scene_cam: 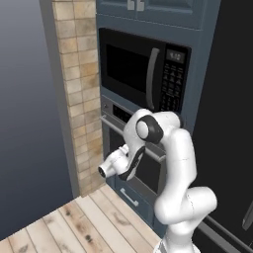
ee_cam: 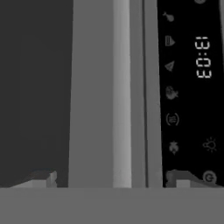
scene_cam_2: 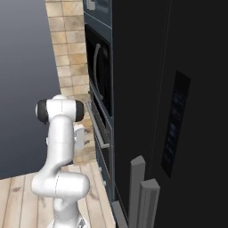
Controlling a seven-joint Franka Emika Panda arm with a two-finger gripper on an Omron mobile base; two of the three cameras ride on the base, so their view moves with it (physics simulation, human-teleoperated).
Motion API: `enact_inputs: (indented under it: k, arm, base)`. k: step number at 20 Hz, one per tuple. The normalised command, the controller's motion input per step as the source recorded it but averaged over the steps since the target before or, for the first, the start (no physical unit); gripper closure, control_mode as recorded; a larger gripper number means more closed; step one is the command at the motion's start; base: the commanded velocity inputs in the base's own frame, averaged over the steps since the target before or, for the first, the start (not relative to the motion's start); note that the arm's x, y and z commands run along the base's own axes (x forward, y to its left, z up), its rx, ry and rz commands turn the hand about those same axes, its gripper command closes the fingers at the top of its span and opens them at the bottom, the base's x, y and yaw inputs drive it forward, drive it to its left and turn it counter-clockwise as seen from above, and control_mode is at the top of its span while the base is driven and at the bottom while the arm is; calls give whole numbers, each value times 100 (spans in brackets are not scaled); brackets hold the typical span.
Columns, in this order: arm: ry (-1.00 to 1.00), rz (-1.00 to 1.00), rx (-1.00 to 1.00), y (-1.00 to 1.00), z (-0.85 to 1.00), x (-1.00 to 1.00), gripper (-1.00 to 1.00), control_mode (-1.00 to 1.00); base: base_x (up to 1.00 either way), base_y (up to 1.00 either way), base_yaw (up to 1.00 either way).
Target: Take the baked cake out of the oven and place it on the plate for cooling. Then close the oven door.
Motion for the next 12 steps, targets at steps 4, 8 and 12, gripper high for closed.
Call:
enact_inputs:
  k: [4,8,12]
  arm:
    - [11,0,0,0,-16,77,-100,-100]
    - [5,0,0,-20,-21,39,-100,-100]
    - [0,0,0,-39,-31,10,-100,-100]
  base:
    - [0,0,0]
    - [0,0,0]
    - [0,0,0]
